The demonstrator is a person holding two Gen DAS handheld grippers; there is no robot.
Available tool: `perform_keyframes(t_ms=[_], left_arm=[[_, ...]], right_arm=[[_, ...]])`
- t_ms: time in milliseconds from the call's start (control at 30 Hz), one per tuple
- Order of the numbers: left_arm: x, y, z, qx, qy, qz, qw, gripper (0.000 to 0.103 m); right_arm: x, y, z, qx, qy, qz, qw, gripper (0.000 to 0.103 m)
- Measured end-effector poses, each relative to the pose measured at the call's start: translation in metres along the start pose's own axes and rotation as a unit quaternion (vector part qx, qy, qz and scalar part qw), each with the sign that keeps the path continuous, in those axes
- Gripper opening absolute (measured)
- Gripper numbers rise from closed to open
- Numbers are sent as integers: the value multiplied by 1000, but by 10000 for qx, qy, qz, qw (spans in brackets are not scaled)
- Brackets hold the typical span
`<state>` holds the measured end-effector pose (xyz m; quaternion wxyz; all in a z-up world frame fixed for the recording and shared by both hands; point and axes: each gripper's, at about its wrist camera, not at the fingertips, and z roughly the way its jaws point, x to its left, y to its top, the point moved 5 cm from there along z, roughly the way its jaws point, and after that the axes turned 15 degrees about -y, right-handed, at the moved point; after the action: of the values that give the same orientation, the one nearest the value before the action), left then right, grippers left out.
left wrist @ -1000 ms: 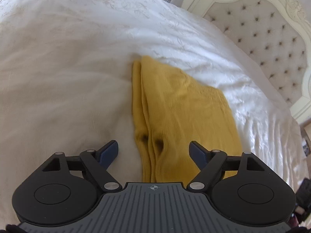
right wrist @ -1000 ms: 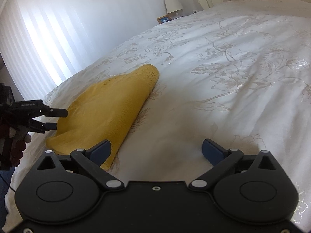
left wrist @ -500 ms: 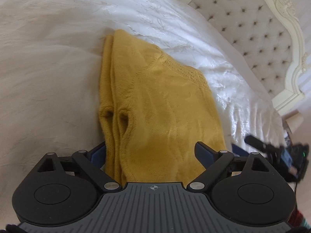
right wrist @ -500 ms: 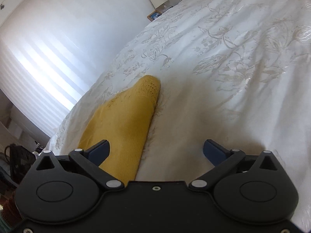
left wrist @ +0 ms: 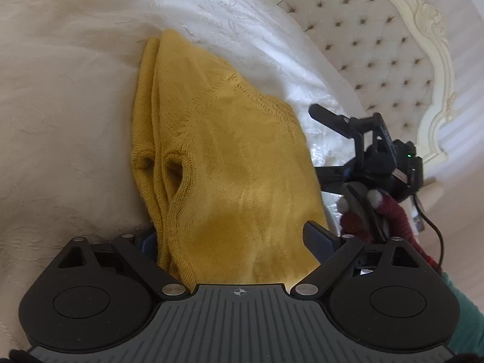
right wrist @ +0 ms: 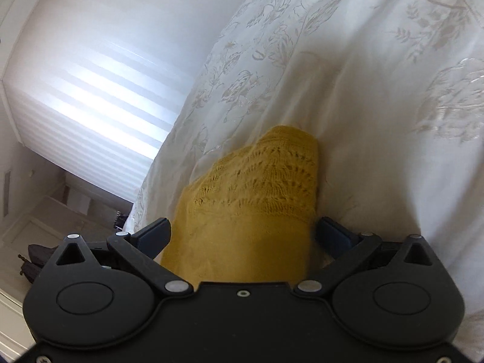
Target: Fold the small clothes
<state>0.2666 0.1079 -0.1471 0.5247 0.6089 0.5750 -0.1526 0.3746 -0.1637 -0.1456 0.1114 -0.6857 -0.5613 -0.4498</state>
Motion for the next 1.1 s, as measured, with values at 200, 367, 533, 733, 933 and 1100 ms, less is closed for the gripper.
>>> perform_keyframes(t_ms=[200,367,533,733,933,1100], left_arm=[[-1,6,18,-69,-187,60,9998,92],[-2,2,12,-84,-207,21,9997,50],[7,-2,4,-126,-254,-391,9988,15],[-17,-8,-8,-144,-400,-142,9990,13],[-50,-42,-26,25,-652,-17,9979,13],[-72,-84,-46,124,-815,-56,9966,14]], right_arm=[[9,12,16,35,38,-49,10000,103],[12,8,12,-12,117,-299,9995,103],[4,-1,5,-62,-367,-421,9984,42],[29,-6,-29,-276,-398,-415,9980,41],[55,-40,-79,-136,-556,-690,9960,40],[63,-81,-117,80,-615,-745,9953,40]])
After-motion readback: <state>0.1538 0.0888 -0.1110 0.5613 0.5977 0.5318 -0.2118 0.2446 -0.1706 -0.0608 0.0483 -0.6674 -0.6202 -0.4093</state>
